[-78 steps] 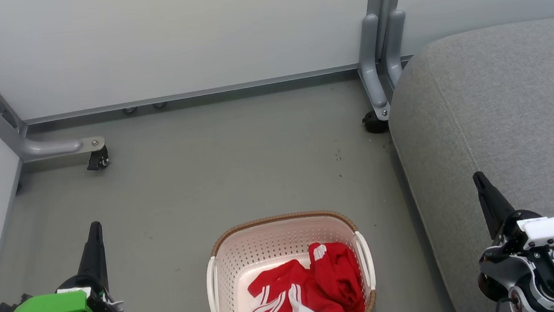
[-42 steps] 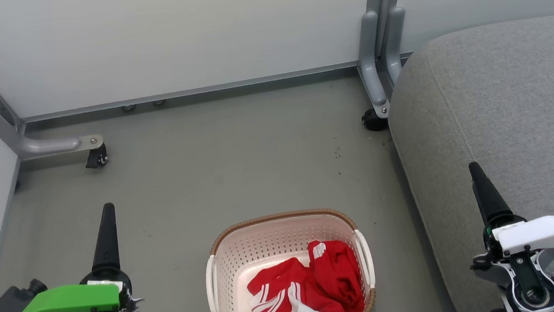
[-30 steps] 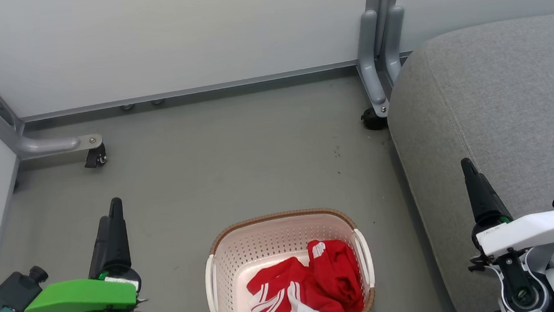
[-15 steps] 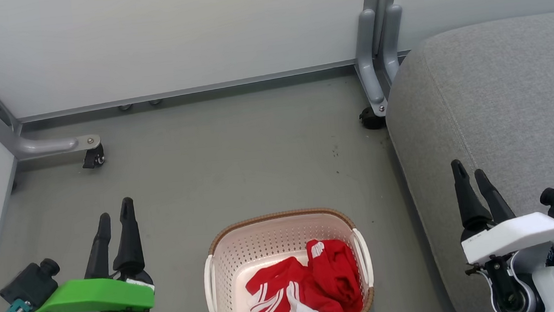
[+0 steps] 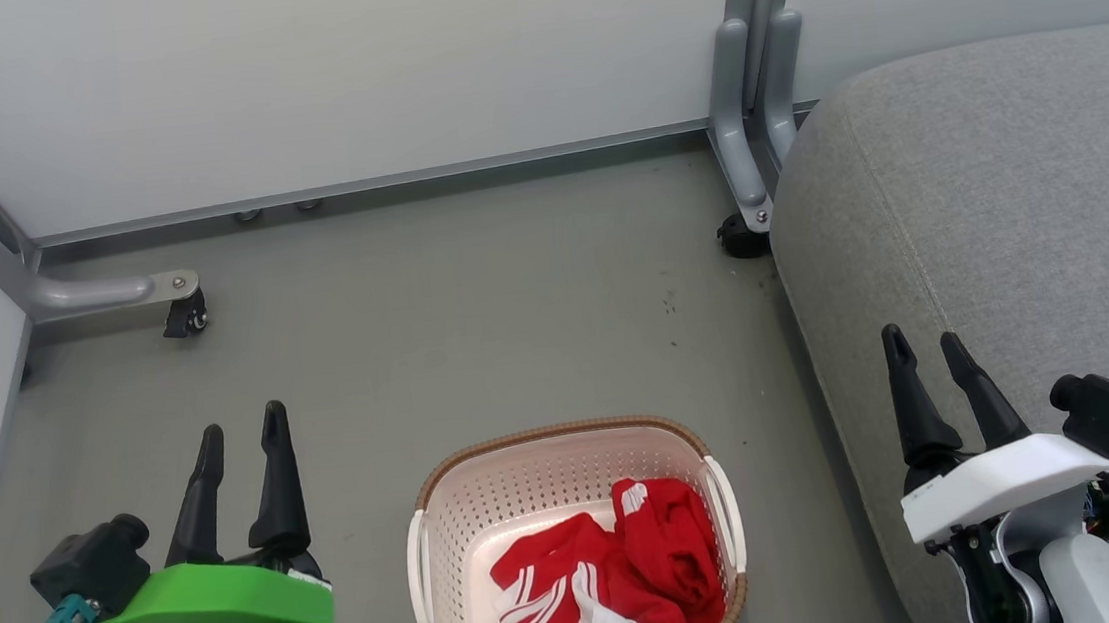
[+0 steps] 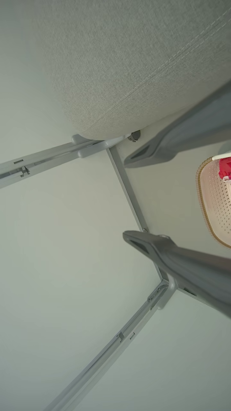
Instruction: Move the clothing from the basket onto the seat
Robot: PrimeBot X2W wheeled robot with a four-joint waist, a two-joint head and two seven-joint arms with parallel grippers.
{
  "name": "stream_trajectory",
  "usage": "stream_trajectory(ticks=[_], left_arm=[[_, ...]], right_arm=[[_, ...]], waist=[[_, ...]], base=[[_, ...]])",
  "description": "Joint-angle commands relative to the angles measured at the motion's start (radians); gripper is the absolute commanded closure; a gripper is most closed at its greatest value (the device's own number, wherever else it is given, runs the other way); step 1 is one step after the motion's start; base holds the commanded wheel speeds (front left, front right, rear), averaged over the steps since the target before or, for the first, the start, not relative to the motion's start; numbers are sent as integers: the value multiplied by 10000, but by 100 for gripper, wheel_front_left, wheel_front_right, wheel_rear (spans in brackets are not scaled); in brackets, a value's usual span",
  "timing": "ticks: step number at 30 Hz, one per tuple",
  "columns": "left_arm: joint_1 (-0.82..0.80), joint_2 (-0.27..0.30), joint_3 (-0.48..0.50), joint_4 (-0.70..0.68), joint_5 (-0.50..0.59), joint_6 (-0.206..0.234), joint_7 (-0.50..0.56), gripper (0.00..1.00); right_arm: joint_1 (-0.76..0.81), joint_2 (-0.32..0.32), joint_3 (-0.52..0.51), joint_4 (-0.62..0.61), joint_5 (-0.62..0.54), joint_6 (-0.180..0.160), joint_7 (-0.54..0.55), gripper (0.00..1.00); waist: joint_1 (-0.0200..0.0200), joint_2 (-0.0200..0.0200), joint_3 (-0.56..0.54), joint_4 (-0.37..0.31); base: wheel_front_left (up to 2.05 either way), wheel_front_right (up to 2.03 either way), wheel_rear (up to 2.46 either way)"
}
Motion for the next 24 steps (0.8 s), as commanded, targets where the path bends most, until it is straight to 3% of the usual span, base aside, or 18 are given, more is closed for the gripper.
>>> stream_trajectory(ticks=[1,24], left_arm=[[-14,119,-25,-90,292,-34,-104,0],[163,12,-73,247,2693,-41,-678,0]], right_arm=[[-89,-50,48,-82,-319,4,-105,0],[-4,45,206,237,-2465,5,-668,0]], waist=[[0,-1,1,-3],[0,-1,54,-30]], base=[[0,0,0],[0,0,0]])
